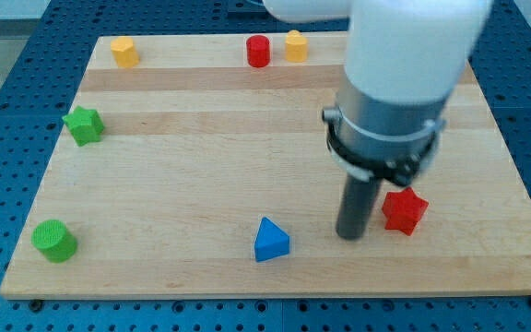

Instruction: Move the red star to the top

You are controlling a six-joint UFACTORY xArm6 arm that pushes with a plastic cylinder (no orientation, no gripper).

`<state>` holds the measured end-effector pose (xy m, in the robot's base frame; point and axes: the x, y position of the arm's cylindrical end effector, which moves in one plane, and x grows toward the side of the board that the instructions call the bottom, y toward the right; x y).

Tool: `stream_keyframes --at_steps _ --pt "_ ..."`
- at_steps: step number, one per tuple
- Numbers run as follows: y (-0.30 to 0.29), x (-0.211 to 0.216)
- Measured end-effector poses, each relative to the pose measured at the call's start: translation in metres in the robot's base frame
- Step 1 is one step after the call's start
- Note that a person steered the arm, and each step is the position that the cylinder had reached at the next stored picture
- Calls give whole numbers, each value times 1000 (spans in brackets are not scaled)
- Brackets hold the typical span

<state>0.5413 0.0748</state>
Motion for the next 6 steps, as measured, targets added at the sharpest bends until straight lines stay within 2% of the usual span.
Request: stream_keyframes --at_steps 1,2,3,4,5,6 --pt "-7 -34" --pt "-4 25" --pt "40 66" --pt "64 46" --pt "40 -30" --pt "9 -89"
